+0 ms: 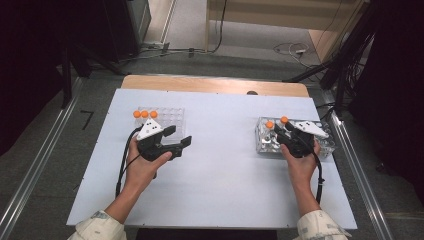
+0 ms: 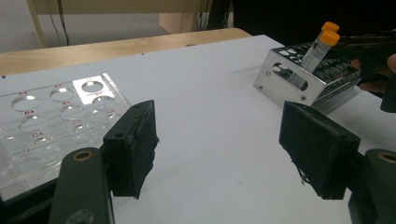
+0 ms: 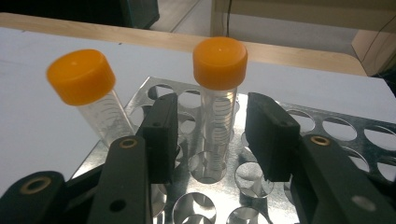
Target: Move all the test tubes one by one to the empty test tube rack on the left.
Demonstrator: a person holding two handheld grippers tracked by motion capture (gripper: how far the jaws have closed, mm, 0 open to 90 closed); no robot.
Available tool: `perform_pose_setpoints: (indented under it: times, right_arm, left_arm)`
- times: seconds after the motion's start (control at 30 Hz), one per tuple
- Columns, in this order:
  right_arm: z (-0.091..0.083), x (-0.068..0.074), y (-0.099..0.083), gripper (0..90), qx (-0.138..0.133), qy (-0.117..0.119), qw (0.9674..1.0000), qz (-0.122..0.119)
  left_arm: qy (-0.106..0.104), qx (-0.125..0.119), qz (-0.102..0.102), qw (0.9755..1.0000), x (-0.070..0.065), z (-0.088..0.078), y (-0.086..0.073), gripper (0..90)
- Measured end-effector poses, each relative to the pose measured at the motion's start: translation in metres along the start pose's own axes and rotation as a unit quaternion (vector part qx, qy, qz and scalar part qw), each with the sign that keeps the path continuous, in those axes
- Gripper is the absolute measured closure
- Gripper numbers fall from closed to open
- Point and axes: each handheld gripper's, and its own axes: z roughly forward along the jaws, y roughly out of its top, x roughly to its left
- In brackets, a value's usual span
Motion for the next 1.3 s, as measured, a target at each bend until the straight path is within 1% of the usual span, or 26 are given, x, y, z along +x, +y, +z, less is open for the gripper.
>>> perform_pose_setpoints:
  times: [0.1,0.17,0.27,0.43,0.7,0.87,0.93,1.0,1.1,1.2,1.3]
  right_arm:
    - [0.003,-0.001,0.0,58.9,0.0,-0.001,1.0,0.003]
    - [0.004,-0.001,0.0,61.6,0.003,0.001,1.0,0.002]
    - [0.005,-0.002,-0.001,64.2,0.006,0.001,1.0,0.004]
    - [0.006,-0.003,0.0,71.1,0.006,0.0,1.0,0.0]
    - [0.0,-0.003,0.005,71.7,-0.011,-0.004,0.9999,-0.007]
    - [-0.01,-0.002,0.015,71.7,-0.033,-0.006,0.9994,-0.013]
    - [-0.015,-0.001,0.02,71.7,-0.043,-0.001,0.999,-0.013]
    - [-0.021,-0.001,0.025,71.7,-0.053,-0.002,0.9984,-0.016]
    - [-0.031,-0.001,0.033,71.7,-0.064,0.002,0.9978,-0.016]
    - [-0.041,0.001,0.038,71.8,-0.061,0.003,0.9979,-0.022]
    - [-0.05,0.004,0.038,71.8,-0.053,0.008,0.998,-0.033]
  left_arm:
    - [0.001,0.001,-0.001,1.0,0.001,0.0,-0.001,29.2]
    - [0.001,0.001,-0.004,1.0,0.002,0.001,-0.002,29.4]
    - [0.002,0.002,-0.001,1.0,0.002,0.001,-0.002,29.4]
    - [0.003,0.002,-0.002,1.0,0.002,0.001,-0.003,29.4]
    - [0.001,0.001,-0.002,1.0,0.001,0.001,-0.002,29.4]
    - [-0.001,0.001,-0.003,1.0,0.0,0.002,-0.003,29.4]
    - [0.0,0.0,-0.001,1.0,0.0,0.001,-0.003,29.3]
    - [-0.001,-0.001,-0.002,1.0,0.001,0.001,-0.002,29.3]
    - [0.0,-0.003,-0.003,1.0,0.0,0.0,-0.002,29.1]
    - [-0.002,-0.005,-0.002,1.0,0.0,-0.001,-0.001,29.0]
    - [-0.002,-0.007,-0.002,1.0,0.0,-0.002,0.0,28.7]
